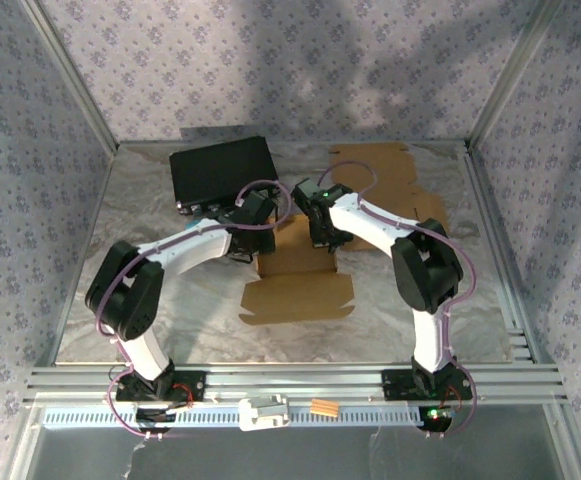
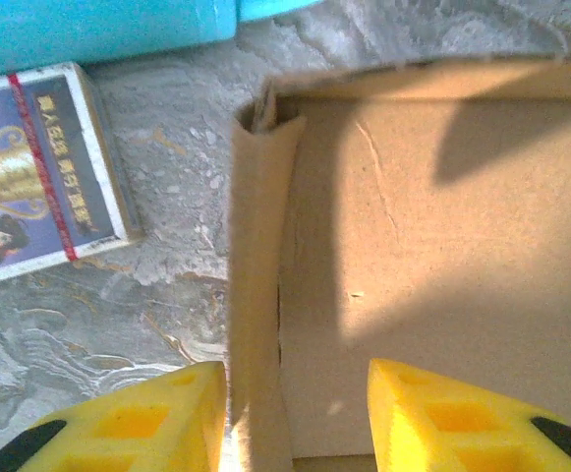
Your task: Fold the paper box
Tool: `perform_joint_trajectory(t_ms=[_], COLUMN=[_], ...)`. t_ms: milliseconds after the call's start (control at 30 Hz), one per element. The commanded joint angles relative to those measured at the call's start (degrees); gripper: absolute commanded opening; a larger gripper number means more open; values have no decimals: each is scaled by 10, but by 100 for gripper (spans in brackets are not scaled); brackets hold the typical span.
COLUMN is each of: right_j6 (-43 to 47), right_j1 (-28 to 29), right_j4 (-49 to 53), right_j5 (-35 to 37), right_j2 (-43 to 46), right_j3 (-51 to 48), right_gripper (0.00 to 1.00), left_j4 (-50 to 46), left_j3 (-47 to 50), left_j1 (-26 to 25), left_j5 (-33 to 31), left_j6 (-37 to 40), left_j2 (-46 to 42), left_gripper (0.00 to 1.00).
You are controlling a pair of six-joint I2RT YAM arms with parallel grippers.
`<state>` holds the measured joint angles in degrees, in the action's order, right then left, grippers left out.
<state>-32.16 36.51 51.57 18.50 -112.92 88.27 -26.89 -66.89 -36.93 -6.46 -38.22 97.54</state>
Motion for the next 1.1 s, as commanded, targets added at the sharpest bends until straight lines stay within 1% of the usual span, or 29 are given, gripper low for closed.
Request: perform_joint_trajectory(t_ms=[0, 67, 133, 233, 300, 367, 467, 567, 600, 633, 667, 767, 800, 867, 933, 967, 1033, 1067], right_j6=[-4, -3, -4, -20, -57, -103, -157, -212, -226, -249, -275, -359, -385, -440, -481, -502, -538, -548], right_j1=[-5, -6, -7, -11, -20, -37, -58, -78, -83, -90, -93, -91, -87, -74, -61, -52, -39, -34], right_j4=[14, 15, 19, 42, 79, 92, 71, 75, 70, 65, 61, 48, 41, 30, 23, 18, 7, 3], right_j5=[-6, -9, -15, -26, -44, -91, -147, -200, -210, -228, -249, -301, -309, -327, -335, -337, -347, -355], right_j2=[-11, -14, -19, -29, -41, -44, -29, -20, -17, -14, -11, -4, 1, 10, 20, 25, 33, 33], right_j3=[0, 2, 6, 15, 25, 14, -22, -39, -44, -52, -59, -87, -97, -113, -122, -128, -139, -141], right_gripper=[0, 0, 0, 0, 0, 0, 0, 0, 0, 0, 0, 0, 0, 0, 0, 0, 0, 0], left_j4=[-13, -9, -11, -18, -38, -65, -107, -188, -208, -228, -240, -261, -262, -243, -194, -165, -125, -84], left_j3=[3, 13, 13, 9, -1, -14, -23, -34, -35, -33, -27, 7, 20, 63, 110, 135, 181, 208], left_j1=[22, 34, 41, 42, 43, 45, 48, 62, 65, 71, 78, 112, 125, 155, 165, 166, 166, 166], left_j5=[27, 42, 44, 30, 8, -12, -27, -46, -52, -61, -62, -30, -14, 46, 102, 128, 156, 166], left_j6=[17, 20, 24, 20, 8, -7, -35, -77, -88, -101, -113, -143, -150, -158, -163, -173, -201, -216], left_j2=[-17, -18, -18, -41, -66, -98, -141, -184, -198, -215, -234, -283, -295, -317, -332, -335, -338, -341], left_gripper=[42, 42, 42, 43, 43, 44, 44, 44, 45, 50, 51, 49, 46, 35, 29, 28, 25, 25])
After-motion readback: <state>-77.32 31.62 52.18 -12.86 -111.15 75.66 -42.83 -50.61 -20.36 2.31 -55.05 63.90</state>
